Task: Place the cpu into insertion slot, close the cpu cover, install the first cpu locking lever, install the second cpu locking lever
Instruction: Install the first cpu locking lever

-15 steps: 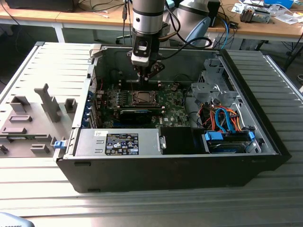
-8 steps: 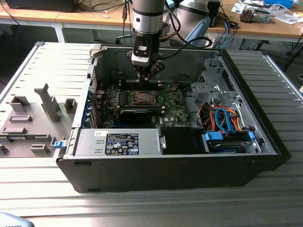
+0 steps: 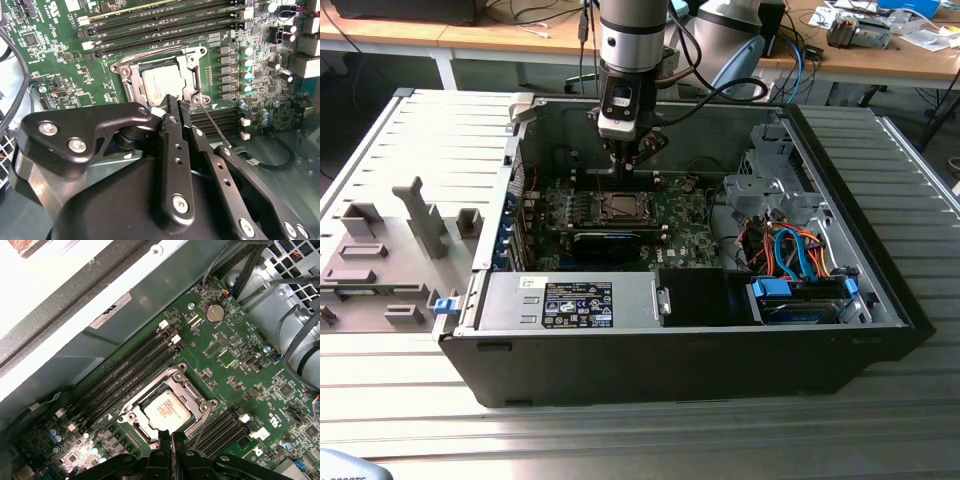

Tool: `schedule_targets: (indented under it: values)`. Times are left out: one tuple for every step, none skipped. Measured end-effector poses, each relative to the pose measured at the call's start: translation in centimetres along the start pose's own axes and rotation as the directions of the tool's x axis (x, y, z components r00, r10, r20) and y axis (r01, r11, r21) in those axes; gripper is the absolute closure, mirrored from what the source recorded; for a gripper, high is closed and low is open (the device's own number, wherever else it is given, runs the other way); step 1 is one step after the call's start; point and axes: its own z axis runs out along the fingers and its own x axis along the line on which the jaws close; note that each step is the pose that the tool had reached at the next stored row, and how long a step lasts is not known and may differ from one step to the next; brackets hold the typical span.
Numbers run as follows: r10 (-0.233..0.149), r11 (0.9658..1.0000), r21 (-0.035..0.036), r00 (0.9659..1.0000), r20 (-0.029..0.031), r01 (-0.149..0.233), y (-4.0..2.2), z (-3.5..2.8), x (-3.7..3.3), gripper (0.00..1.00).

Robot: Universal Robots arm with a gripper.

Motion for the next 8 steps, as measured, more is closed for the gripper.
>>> schedule_targets:
  values:
    - [-0.001,1.0,0.0,1.0,0.0001,0.001,0.0,0.0,0.0,0.84]
    - [-0.001,1.0,0.0,1.0,0.0001,0.001,0.0,0.0,0.0,0.84]
    - [-0.002,1.0,0.0,1.0,0.0,0.002,0.0,0.0,0.0,0.84]
    - [-0.002,1.0,0.0,1.0,0.0001,0.002,0.0,0.0,0.0,0.84]
    - [-0.003,1.0,0.0,1.0,0.0001,0.003,0.0,0.0,0.0,0.84]
    - [-0.004,1.0,0.0,1.0,0.0001,0.004,0.0,0.0,0.0,0.84]
    - [-0.004,1.0,0.0,1.0,0.0001,0.004,0.0,0.0,0.0,0.84]
    - [-0.005,1.0,-0.0001,1.0,0.0001,0.005,0.0,0.0,0.0,0.84]
